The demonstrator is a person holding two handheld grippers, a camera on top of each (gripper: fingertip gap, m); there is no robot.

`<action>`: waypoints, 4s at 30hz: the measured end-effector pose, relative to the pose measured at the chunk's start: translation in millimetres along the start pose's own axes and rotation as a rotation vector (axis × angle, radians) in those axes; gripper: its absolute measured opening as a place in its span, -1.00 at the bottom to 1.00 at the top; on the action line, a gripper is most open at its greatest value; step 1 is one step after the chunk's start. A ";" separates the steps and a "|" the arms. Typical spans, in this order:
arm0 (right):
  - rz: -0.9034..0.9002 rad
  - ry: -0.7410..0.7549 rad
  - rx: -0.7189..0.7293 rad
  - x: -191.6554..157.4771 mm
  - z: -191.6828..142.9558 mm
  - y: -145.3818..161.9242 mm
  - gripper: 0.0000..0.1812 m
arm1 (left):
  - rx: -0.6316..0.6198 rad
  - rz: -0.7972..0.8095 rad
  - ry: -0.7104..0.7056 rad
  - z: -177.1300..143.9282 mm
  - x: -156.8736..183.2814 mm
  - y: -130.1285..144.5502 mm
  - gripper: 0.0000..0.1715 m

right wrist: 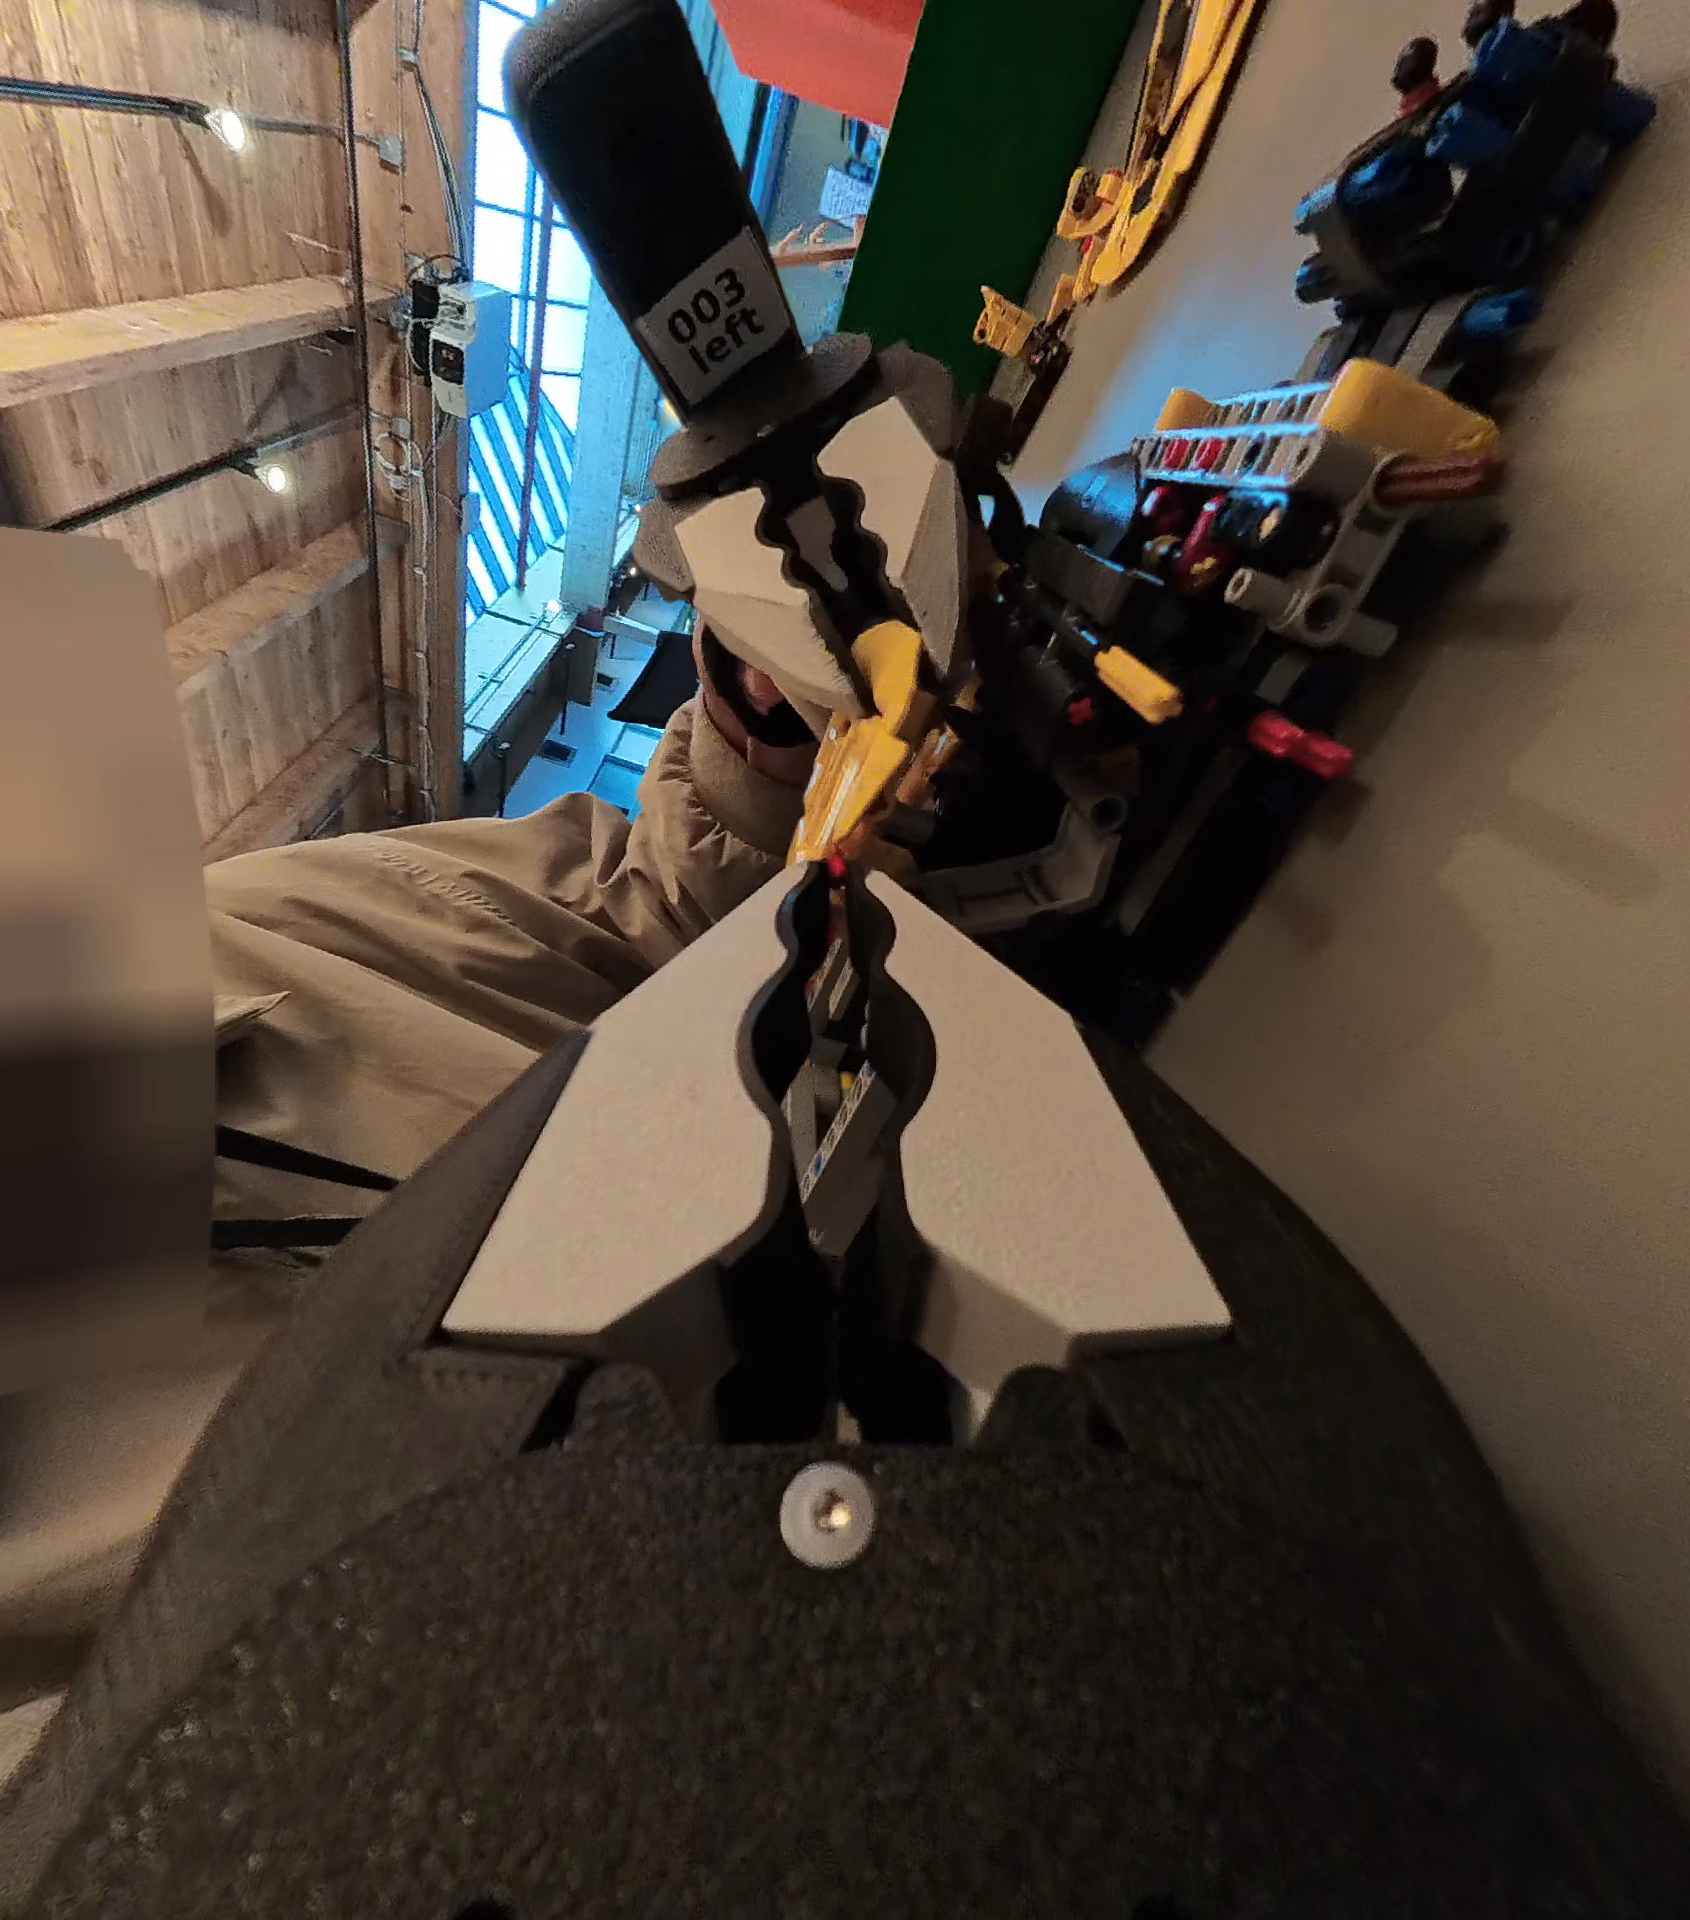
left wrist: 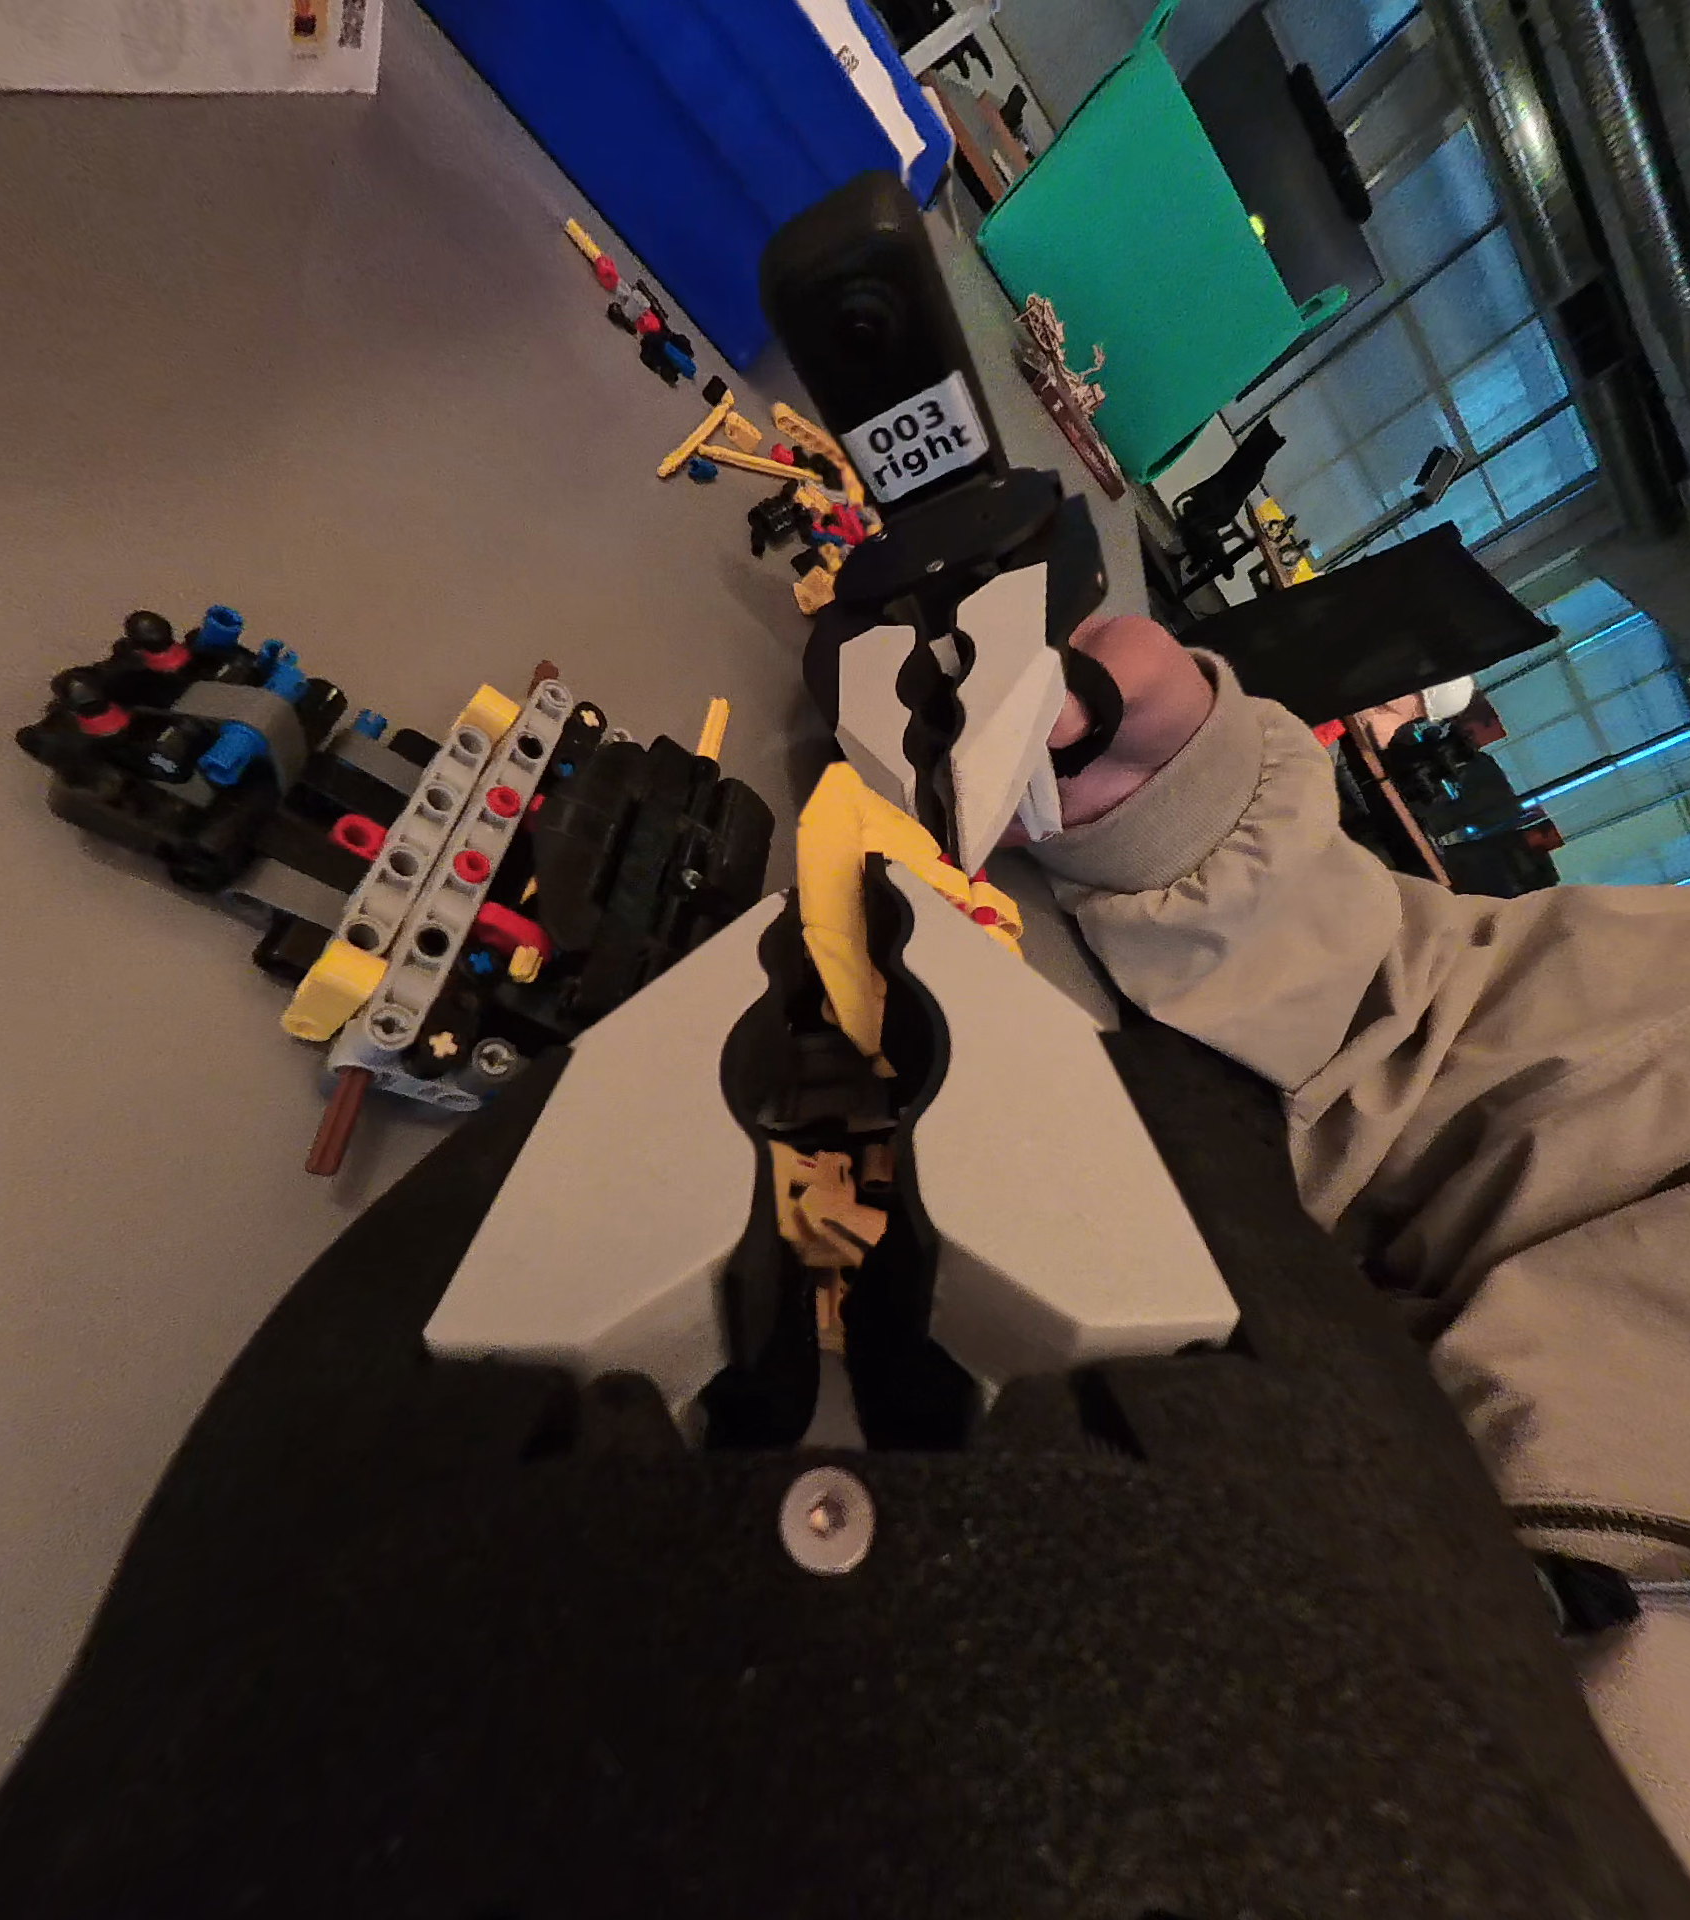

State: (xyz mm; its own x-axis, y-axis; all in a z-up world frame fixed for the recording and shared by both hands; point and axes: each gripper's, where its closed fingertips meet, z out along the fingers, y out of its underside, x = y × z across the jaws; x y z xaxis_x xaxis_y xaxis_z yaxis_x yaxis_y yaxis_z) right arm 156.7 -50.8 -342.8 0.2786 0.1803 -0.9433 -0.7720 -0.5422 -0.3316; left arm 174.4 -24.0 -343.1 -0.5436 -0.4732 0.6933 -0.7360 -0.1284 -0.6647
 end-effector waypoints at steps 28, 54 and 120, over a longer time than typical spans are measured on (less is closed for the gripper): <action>-0.005 0.022 -0.002 -2.0 -12.0 1.8 -0.99 | -0.010 0.481 -0.148 -0.5 25.8 -10.4 -0.38; -0.001 0.034 0.002 -4.7 -22.1 4.4 -1.00 | -0.227 0.602 -0.442 42.5 14.4 18.1 -0.15; -0.918 0.973 0.181 -0.8 -11.1 9.4 -0.80 | -0.181 0.634 -0.290 21.8 17.1 20.6 -0.12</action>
State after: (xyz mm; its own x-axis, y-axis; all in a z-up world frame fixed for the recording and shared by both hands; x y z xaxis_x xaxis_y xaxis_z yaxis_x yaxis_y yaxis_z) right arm 155.6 -65.1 -345.1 0.9614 -0.2746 -0.0159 -0.1325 -0.4120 -0.9015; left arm 158.7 -53.7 -351.0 -0.7782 -0.6241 0.0704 -0.3830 0.3827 -0.8408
